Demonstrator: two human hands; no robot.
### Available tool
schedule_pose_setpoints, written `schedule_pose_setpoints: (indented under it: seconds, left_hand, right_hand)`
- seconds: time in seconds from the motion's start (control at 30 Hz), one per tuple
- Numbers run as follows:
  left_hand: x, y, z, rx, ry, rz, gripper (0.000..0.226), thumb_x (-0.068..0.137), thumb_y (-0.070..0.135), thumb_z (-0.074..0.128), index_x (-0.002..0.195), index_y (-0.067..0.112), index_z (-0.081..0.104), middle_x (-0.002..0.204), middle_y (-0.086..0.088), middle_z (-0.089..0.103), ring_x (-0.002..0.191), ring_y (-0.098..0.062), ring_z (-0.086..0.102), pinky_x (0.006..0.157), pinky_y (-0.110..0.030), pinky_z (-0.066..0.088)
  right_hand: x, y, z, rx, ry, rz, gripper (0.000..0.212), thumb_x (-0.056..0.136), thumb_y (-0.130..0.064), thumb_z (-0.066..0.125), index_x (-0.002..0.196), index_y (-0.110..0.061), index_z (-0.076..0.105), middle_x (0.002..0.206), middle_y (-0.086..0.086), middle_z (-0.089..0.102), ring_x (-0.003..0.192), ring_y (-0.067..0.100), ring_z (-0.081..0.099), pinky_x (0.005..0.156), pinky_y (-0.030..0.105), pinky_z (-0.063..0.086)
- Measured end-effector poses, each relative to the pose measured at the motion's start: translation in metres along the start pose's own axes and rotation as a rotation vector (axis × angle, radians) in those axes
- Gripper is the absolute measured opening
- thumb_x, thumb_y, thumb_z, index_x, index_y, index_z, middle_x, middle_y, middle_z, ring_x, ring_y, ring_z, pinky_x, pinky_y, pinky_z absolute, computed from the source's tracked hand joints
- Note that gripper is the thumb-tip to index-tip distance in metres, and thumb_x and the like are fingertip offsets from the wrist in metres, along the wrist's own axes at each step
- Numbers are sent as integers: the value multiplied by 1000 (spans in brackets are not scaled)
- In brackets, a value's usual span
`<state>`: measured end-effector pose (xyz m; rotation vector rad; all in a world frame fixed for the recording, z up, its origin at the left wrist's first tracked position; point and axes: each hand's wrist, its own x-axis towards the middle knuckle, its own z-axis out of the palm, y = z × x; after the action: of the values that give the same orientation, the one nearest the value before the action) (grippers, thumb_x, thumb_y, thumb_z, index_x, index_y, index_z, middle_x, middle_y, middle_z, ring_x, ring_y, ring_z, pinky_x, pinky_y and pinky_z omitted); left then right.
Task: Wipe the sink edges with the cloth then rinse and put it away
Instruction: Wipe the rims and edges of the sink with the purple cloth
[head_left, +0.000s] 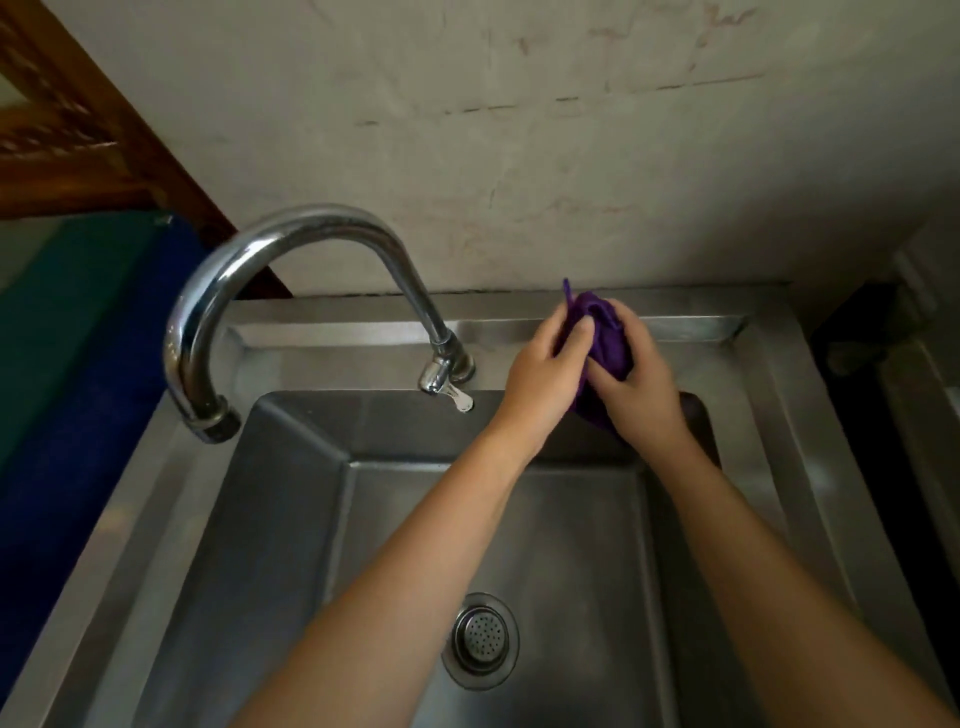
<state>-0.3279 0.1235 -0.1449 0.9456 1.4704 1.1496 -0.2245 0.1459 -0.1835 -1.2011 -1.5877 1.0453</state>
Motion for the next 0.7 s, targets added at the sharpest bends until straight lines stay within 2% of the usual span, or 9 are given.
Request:
schedule_pose_setpoints:
  seconds: [0.07,0.13,0.17,0.23,0.27,0.33,0.47,0.57,0.7]
  left_hand:
    - [-19,1,-20,151,113,35,44,93,23,54,136,16,48,136,-3,54,121,-7,50,101,-17,40]
    - [-38,5,-44,147,380,70,40,92,16,56,131,13,50,126,-4,59,110,-3,57,80,-1,43]
    - [-43,9,-57,111,515,93,40,90,15,59,129,12,50,120,-4,60,102,0,60,74,-2,45]
    - [-41,19,-80,82,648,145,53,85,21,67,132,14,44,120,-2,57,102,1,59,85,-15,49]
    - [-34,26,-88,93,623,166,59,82,26,70,133,17,43,123,-1,57,108,-2,56,93,-22,47]
    - [-17,42,-94,28,506,217,49,81,25,71,124,21,48,117,3,62,108,0,58,94,-21,44]
    - [7,57,-93,-57,396,324,6,91,17,58,97,16,58,74,9,68,77,1,64,82,-15,48]
    - [13,52,-95,-44,363,349,35,94,27,51,60,16,52,46,7,51,51,-7,51,64,-22,46]
    - [19,52,-87,-35,445,307,53,91,39,51,41,25,42,38,9,39,42,-11,38,55,-29,39]
  right_hand:
    - [11,5,3,-43,69,19,57,78,-3,61,131,-13,47,131,5,54,119,15,50,104,25,39]
    - [23,7,0,-108,133,62,56,76,-1,60,130,-12,49,129,11,53,116,17,50,100,24,38]
    - [30,5,0,-157,145,77,56,76,2,60,129,-12,50,127,12,51,112,15,49,96,18,35]
    - [40,-1,5,-215,111,29,58,73,8,59,127,-11,51,125,15,49,109,19,48,91,11,30]
    - [45,-5,10,-209,65,-4,60,71,9,59,128,-12,51,124,15,48,110,21,48,91,11,29]
    - [54,-11,26,-171,-54,-57,64,70,6,61,129,-15,50,125,13,46,113,22,47,95,12,30]
    - [67,-23,64,-93,-282,-119,60,73,-20,64,131,-22,51,133,10,42,123,21,38,108,24,23]
    - [81,-22,93,-223,-502,-187,35,92,-27,52,126,-26,57,139,2,45,126,16,37,101,25,18]
    - [102,-12,105,-567,-761,-345,31,98,-32,38,116,-30,63,143,-7,44,114,24,40,94,28,27]
